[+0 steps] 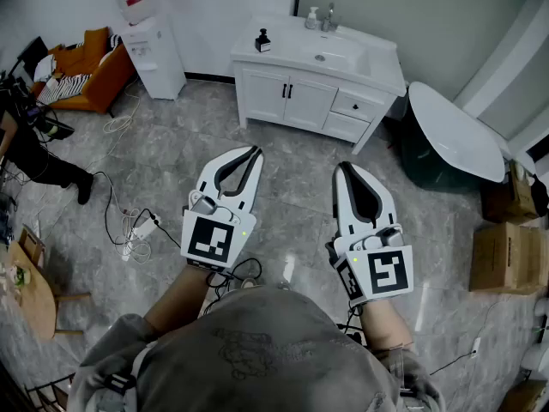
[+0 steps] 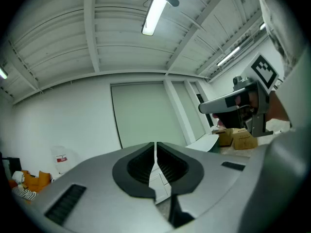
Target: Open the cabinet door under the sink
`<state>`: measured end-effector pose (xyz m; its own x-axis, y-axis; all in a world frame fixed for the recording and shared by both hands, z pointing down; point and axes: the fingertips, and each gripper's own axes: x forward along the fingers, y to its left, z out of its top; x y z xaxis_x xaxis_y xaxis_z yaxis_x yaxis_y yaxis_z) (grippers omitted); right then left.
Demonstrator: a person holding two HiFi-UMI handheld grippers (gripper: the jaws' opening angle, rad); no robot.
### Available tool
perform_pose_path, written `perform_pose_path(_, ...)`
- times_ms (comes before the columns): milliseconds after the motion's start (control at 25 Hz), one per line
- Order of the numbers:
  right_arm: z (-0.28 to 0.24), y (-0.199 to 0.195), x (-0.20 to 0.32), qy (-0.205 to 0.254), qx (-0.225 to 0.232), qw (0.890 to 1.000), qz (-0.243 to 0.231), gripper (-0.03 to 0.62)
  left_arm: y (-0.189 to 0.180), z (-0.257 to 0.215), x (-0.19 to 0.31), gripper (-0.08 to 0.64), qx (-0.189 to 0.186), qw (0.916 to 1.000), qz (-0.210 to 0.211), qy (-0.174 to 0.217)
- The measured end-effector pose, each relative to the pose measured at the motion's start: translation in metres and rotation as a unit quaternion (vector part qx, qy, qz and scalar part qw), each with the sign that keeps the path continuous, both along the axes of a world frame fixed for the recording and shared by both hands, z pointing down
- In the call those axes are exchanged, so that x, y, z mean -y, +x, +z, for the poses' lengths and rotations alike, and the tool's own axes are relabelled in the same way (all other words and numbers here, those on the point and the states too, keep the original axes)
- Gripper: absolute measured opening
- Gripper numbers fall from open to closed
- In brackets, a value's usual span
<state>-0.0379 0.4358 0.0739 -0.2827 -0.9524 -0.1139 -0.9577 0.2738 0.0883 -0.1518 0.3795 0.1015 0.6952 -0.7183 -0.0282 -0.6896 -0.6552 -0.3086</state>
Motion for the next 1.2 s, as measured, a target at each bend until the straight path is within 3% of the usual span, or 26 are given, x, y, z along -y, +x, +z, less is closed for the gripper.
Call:
perform_pose_path(680,0.003,-0.019,0.012,-0.010,0.009,1.000,0.000,0.037,-0.013,0.001,0.011,0.029,0.013,0.9998,0.013,0.005)
perform_pose_path(1200,0.012,-0.055,0.035,-0.026,0.000,1.000,0.011,0.037,-0.042,0.004,0.032,0.028,-0.004,0.9997,0.022,-0.005)
